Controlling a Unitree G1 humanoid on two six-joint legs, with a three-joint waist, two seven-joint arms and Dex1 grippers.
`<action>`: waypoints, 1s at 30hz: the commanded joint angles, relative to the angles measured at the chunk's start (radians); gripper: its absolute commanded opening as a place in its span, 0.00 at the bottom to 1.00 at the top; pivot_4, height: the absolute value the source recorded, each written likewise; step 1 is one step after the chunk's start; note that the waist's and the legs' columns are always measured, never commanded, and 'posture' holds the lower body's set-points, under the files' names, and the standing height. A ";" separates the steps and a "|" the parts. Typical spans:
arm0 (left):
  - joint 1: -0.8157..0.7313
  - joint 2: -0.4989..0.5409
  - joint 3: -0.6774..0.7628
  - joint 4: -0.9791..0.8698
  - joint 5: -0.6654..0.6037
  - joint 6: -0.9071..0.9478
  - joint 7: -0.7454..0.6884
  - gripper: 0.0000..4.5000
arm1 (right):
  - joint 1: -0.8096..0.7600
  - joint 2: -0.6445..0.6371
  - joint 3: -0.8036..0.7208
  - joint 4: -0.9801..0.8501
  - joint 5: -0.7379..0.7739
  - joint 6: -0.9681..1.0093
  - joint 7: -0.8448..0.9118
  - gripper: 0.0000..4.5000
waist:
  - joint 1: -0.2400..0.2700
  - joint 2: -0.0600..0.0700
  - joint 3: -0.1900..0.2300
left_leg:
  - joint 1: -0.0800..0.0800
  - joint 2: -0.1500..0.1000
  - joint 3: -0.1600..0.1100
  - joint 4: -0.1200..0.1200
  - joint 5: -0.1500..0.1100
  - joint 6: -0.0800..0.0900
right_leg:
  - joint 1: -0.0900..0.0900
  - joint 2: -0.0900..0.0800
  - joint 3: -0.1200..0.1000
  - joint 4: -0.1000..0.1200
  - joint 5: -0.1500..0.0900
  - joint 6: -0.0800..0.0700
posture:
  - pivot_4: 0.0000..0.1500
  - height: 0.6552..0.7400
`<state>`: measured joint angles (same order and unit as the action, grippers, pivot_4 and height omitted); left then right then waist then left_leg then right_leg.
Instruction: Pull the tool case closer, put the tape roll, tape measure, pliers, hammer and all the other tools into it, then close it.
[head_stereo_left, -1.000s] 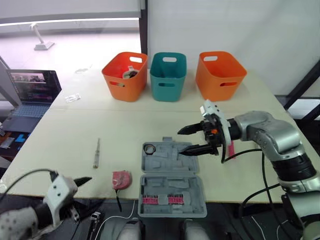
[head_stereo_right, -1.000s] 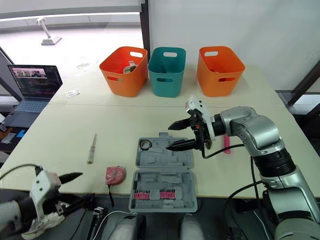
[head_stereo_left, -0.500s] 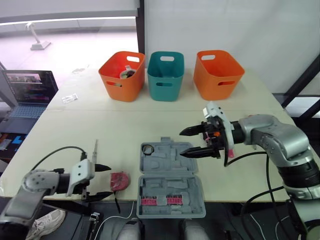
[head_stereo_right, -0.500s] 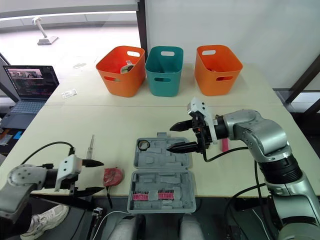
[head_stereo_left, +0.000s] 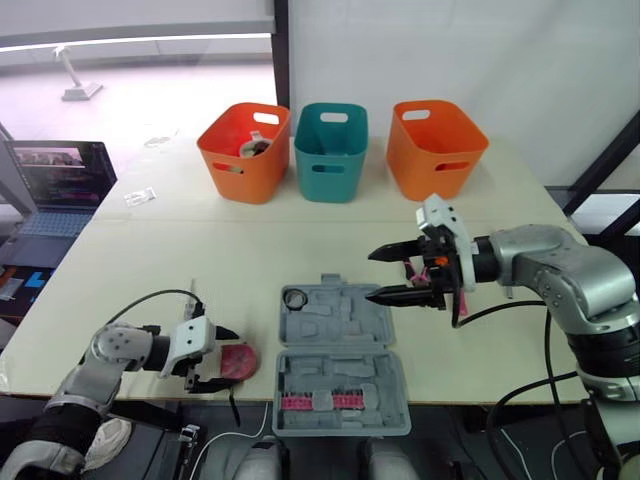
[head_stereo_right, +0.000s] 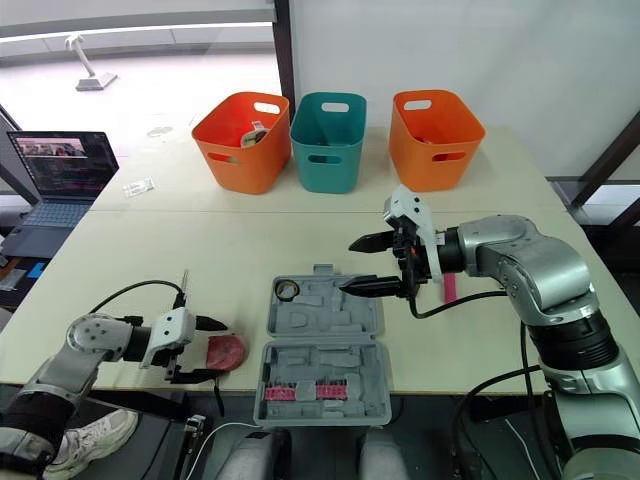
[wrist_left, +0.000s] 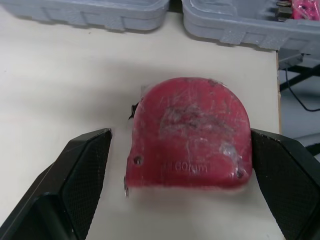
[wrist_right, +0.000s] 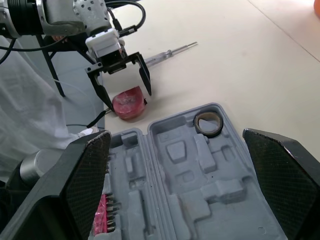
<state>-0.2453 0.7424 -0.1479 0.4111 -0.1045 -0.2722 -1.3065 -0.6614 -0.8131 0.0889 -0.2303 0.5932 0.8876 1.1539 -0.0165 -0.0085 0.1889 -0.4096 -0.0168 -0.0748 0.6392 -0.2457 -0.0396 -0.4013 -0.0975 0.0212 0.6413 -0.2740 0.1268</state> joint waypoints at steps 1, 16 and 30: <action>-0.010 0.008 -0.019 0.026 0.032 -0.035 -0.004 0.99 | -0.011 -0.020 -0.033 -0.023 0.012 -0.008 -0.002 1.00 | 0.000 0.000 0.000 | 0.000 0.000 0.000 0.000 0.000 0.000 | -0.001 0.000 0.000 0.002 0.000 0.000 | 1.00 1.00; -0.098 0.050 0.045 0.029 -0.046 -0.005 -0.021 0.66 | 0.008 0.007 -0.016 -0.024 0.008 0.000 -0.037 1.00 | -0.002 0.000 0.000 | 0.000 0.000 0.000 0.004 0.000 0.000 | -0.002 0.000 0.001 0.007 0.000 0.000 | 1.00 1.00; -0.298 0.036 0.033 -0.400 -0.202 0.387 -0.051 0.66 | -0.174 0.310 -0.133 0.212 0.277 0.723 -0.408 1.00 | -0.015 0.000 0.000 | -0.002 0.001 -0.002 0.006 0.000 0.000 | -0.003 0.003 0.002 0.009 -0.001 0.000 | 1.00 1.00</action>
<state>-0.5270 0.7841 -0.1091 0.0324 -0.3134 0.1238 -1.3734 -0.8249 -0.5246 0.0024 -0.0919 0.7936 1.5554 0.8037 -0.0319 -0.0087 0.1891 -0.4114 -0.0164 -0.0769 0.6450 -0.2456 -0.0393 -0.4038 -0.0947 0.0228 0.6503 -0.2746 0.1266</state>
